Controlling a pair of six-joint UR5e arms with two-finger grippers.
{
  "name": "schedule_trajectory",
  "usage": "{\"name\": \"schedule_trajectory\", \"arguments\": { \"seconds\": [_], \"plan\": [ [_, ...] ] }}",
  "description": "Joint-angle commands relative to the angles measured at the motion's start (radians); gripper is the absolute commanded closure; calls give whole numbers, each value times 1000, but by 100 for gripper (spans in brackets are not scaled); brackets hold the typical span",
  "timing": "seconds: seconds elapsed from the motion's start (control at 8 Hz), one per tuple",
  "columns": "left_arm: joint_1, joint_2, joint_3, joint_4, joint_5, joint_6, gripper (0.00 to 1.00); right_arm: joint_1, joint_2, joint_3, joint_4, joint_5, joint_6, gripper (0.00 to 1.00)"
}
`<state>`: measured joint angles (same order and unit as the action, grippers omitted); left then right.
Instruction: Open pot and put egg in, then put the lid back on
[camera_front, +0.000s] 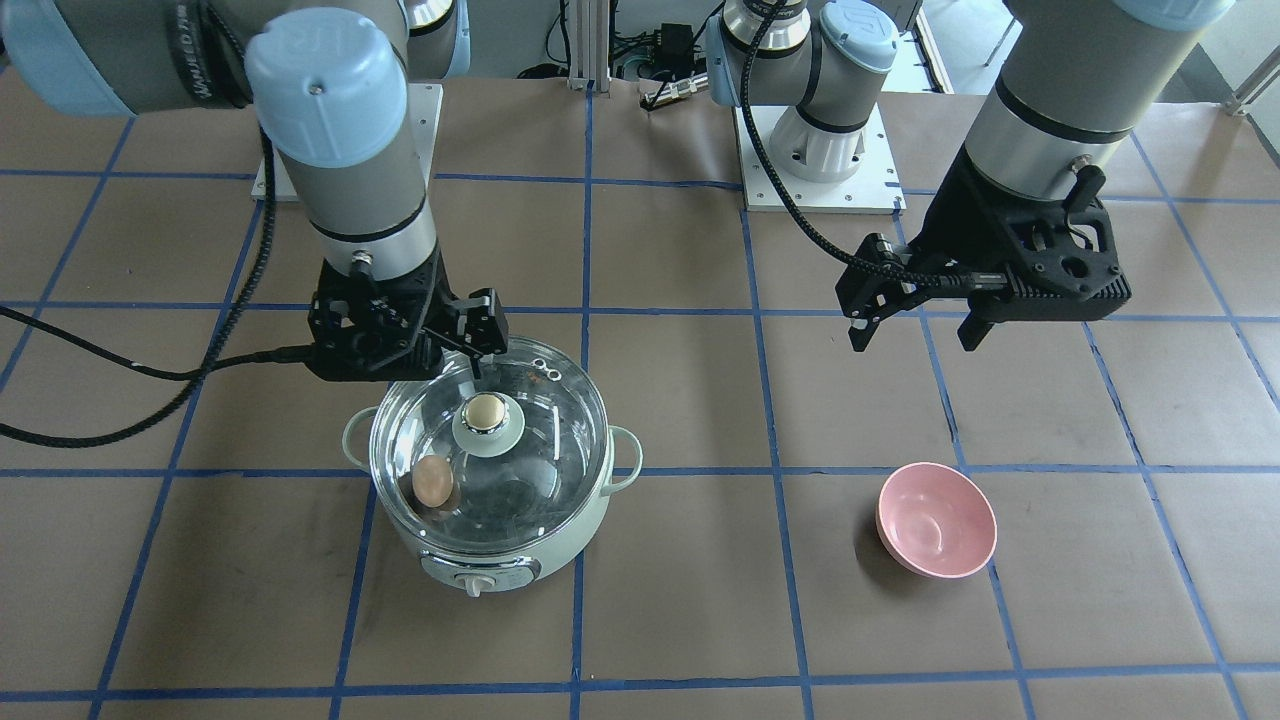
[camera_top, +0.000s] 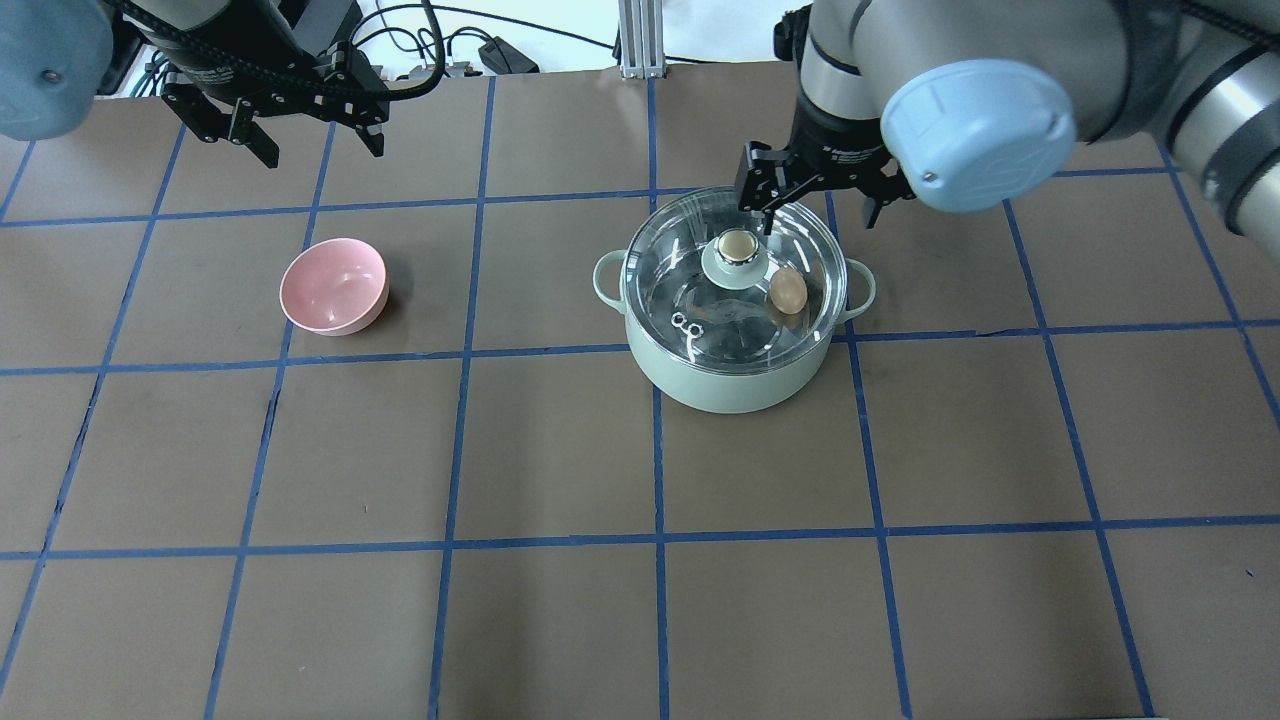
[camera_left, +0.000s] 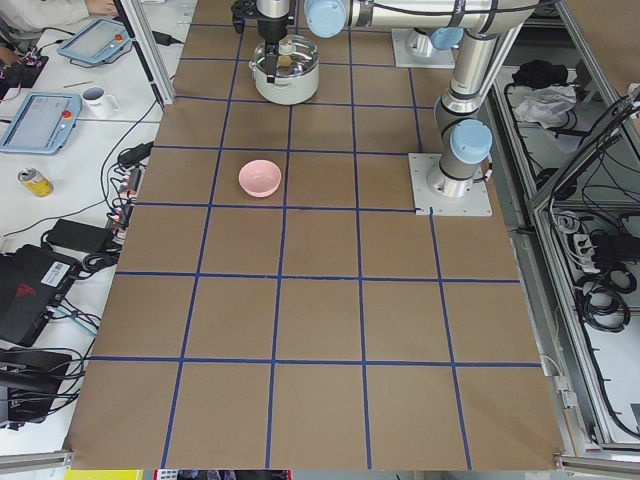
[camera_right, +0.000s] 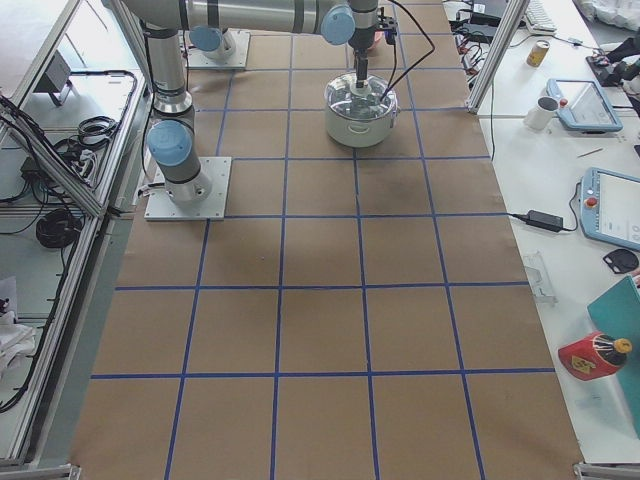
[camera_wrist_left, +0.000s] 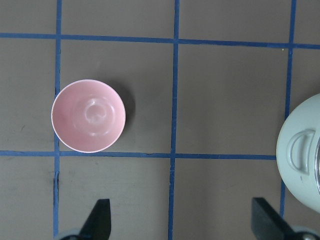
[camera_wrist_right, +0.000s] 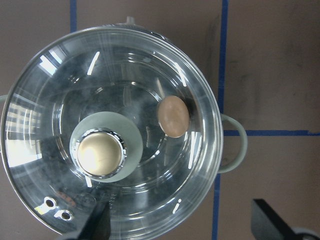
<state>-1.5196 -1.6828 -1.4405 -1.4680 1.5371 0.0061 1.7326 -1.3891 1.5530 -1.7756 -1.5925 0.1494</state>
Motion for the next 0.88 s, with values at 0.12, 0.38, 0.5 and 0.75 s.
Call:
{"name": "schedule_trajectory", "arguments": {
  "seconds": [0.12,0.38,0.5,0.75],
  "plan": [
    [-1,-1,0,0,0,0,0,-178,-103,-4,124,3,-164,0],
    [2,0,0,2,6,2,0,-197,-107,-2,125,3,-166,0],
    [2,2,2,2,6,2,0,-197,-110,-2,128,6,-166,0],
    [2,2,2,2,6,3,0,-194,-134,-2,131,60,-159,0]
  ]
}}
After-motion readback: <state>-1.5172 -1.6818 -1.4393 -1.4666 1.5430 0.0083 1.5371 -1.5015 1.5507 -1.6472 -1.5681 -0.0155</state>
